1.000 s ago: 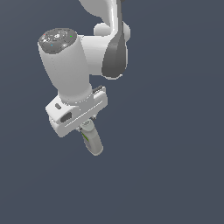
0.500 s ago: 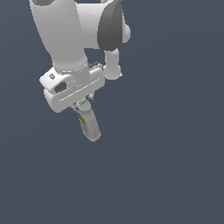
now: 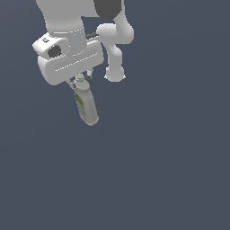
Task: Pick up the object and move it to a goal position.
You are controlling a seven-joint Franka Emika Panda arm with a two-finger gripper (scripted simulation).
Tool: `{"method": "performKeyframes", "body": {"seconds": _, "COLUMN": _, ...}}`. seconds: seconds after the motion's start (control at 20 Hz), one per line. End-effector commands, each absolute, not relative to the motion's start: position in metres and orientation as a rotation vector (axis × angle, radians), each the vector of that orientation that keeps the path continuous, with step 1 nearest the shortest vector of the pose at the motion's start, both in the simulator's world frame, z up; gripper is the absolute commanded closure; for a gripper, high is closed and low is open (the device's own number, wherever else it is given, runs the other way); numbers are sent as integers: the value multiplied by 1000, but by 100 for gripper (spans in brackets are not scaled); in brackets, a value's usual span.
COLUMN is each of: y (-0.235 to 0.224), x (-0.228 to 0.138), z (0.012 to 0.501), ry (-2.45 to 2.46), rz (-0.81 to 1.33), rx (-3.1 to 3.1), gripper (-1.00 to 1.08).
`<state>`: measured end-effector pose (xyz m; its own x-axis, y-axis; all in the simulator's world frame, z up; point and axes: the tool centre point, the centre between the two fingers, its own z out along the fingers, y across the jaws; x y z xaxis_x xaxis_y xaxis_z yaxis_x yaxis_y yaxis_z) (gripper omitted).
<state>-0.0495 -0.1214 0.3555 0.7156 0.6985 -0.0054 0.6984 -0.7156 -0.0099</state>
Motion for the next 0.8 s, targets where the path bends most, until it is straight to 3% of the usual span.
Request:
{"method": "performKeyframes", "body": {"seconds": 0.0, "y": -124, "x": -60, "z": 373, "ry": -1185, "rz": -2, "rx": -2909, "gripper": 108}}
{"method": "performKeyframes", "body": {"seconds": 0.75, "y": -129, "x": -77, "z": 393, "ry": -1186, "rz": 0, "rx": -2909, "gripper": 108}}
